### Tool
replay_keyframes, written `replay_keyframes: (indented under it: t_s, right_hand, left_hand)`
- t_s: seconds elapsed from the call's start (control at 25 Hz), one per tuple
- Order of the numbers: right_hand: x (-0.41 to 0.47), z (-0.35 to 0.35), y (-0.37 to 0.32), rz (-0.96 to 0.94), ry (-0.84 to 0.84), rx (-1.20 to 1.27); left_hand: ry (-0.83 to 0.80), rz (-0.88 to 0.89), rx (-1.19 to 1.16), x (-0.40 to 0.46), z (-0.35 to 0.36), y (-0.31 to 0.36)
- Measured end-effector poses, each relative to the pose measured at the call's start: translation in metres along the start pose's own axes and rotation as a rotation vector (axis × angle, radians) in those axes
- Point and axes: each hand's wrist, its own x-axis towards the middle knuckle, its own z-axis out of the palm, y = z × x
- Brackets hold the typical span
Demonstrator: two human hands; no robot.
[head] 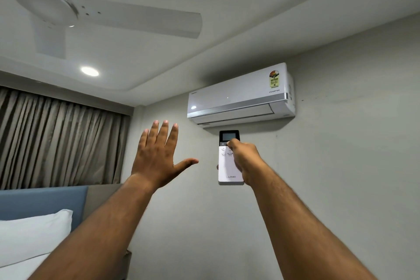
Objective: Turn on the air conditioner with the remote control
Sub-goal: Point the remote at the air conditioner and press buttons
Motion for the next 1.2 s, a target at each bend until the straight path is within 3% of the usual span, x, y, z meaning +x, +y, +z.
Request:
replay_keyframes:
  t_s: [1.2]
  right_hand:
    - [0.027, -0.011, 0.012, -0.007, -0.007, 0.01]
  left_hand:
    - [0.002, 0.006, -0.004, 0.003, 0.02, 0.003]
